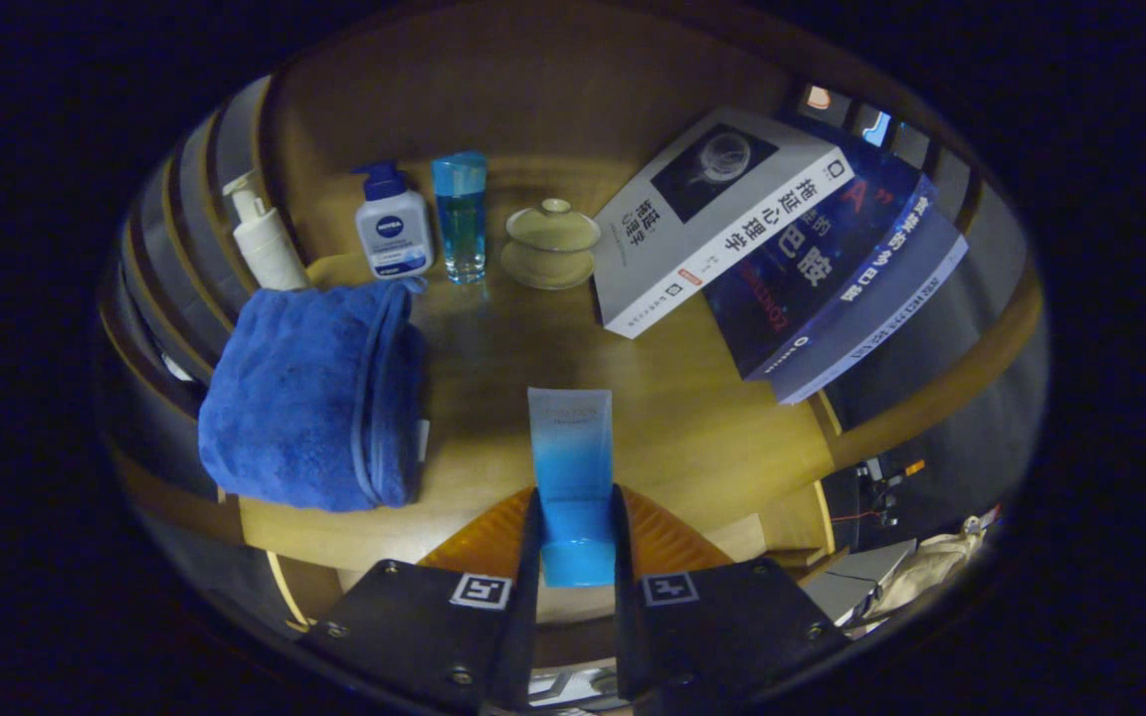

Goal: Pull open the drawer, take out the items inside it, and place them on the countertop above the cabinet.

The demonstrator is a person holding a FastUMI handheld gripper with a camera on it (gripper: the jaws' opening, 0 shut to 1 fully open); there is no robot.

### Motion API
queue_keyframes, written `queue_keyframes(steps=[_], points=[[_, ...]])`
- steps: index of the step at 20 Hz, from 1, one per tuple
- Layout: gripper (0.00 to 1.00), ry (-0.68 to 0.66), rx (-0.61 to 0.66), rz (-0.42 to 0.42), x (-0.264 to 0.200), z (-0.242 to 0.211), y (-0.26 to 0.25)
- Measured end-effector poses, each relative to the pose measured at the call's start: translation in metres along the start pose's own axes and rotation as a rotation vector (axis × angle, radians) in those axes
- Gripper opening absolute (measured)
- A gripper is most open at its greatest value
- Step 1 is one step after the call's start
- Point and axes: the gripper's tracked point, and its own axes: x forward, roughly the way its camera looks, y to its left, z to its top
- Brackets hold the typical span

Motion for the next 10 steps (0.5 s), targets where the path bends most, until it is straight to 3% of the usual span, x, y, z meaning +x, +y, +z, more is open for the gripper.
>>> queue_keyframes(steps=[9, 10], points=[[0.33, 0.048, -0.037, 0.055, 0.033, 0.009, 0.007], [0.39, 0.042, -0.048, 0.056, 0.033, 0.009, 0.008]])
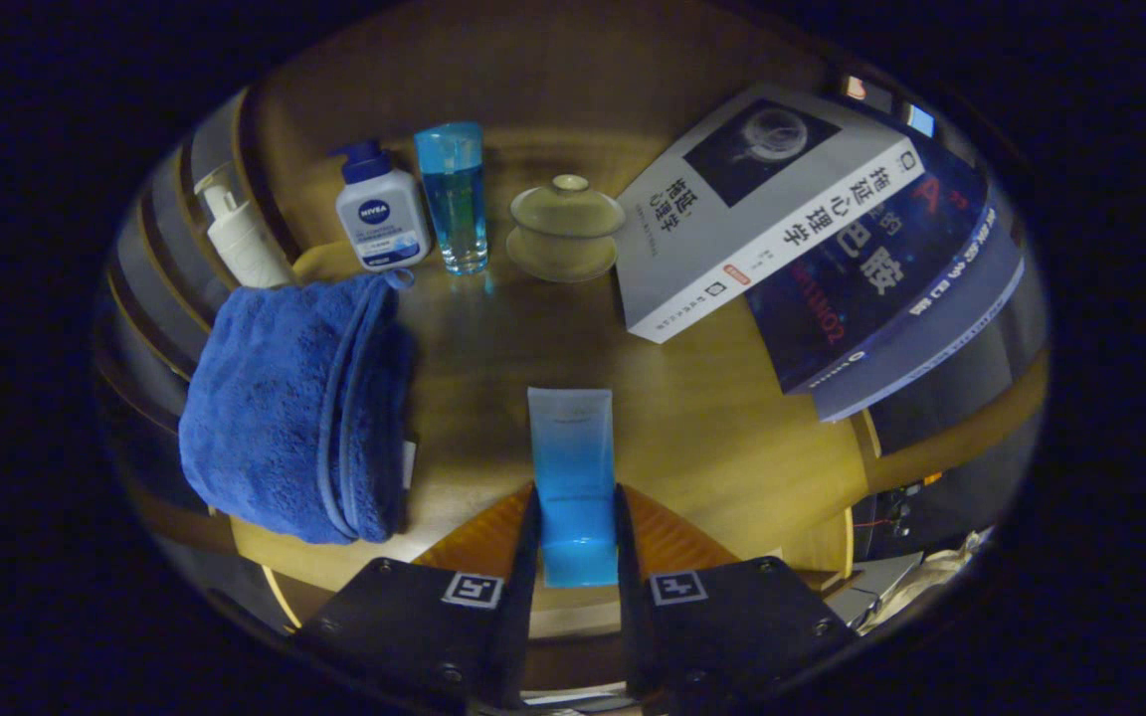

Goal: Pull open the drawer, take out the items inside it, and place them on the countertop above the cabinet.

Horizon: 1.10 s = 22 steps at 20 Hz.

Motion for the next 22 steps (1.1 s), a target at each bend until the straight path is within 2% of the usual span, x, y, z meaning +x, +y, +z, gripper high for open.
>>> queue_keyframes(steps=[2, 4, 7, 16, 19, 22], points=[[0.43, -0.032, 0.002, 0.013, 0.001, 0.006, 0.003], [0.59, -0.064, 0.016, 0.034, -0.006, 0.010, 0.005], [0.60, -0.122, 0.022, 0.049, -0.019, 0.013, 0.004], [0.60, -0.294, 0.058, 0.006, -0.064, 0.005, -0.015], [0.60, -0.378, 0.084, 0.030, -0.080, 0.005, -0.011], [0.60, -0.464, 0.084, 0.016, -0.095, -0.003, -0.013]])
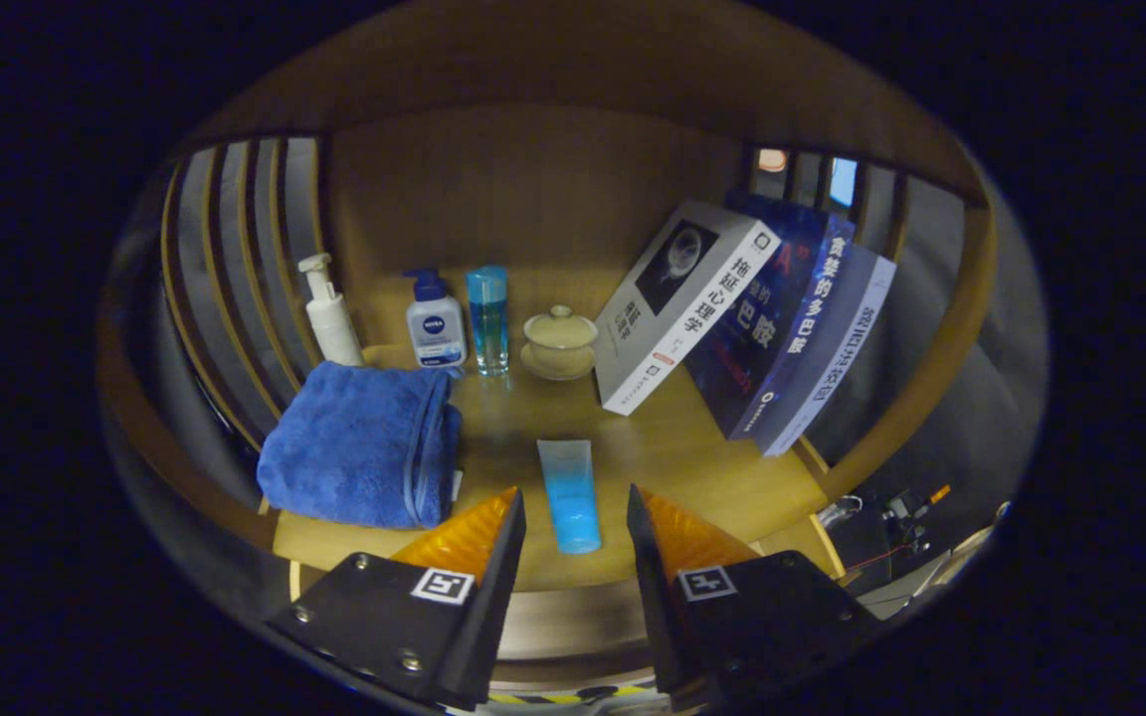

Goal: Pull open the drawer, take out the items inside it, and place them on the countertop above the cabinet.

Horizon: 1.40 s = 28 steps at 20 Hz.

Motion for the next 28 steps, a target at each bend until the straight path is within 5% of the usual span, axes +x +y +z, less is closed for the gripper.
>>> queue_keyframes(steps=[11, 13, 15, 16, 18, 28], points=[[0.60, -0.418, 0.020, -0.018, -0.098, -0.029, -0.018], [0.68, -0.461, 0.033, -0.024, -0.115, -0.042, -0.024], [0.71, -0.470, 0.050, -0.034, -0.121, -0.061, -0.030], [0.83, -0.472, 0.063, -0.031, -0.125, -0.071, -0.030], [0.90, -0.493, 0.092, -0.011, -0.127, -0.088, -0.028], [0.92, -0.452, 0.267, -0.010, -0.104, -0.176, -0.034]])
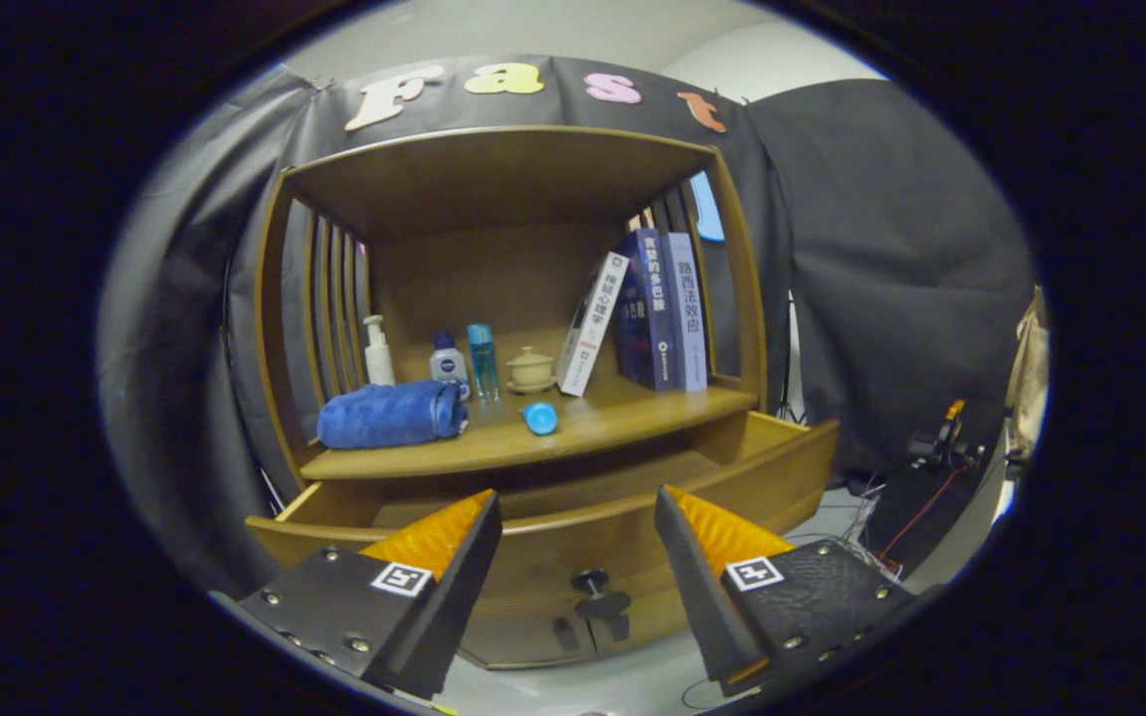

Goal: Pull open the drawer, take out the items inside it, and place them on the countertop above the cabinet.

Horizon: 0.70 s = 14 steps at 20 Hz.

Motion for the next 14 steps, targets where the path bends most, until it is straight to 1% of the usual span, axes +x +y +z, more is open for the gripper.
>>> queue_keyframes(steps=[5, 9, 13, 14], points=[[0.92, 0.019, 0.076, -0.012, 0.006, -0.034, -0.009], [0.95, 0.044, 0.096, 0.005, 0.008, -0.057, -0.006], [0.95, 0.071, 0.084, 0.045, 0.015, -0.075, 0.006], [0.95, 0.071, 0.077, 0.039, 0.016, -0.076, 0.006]])
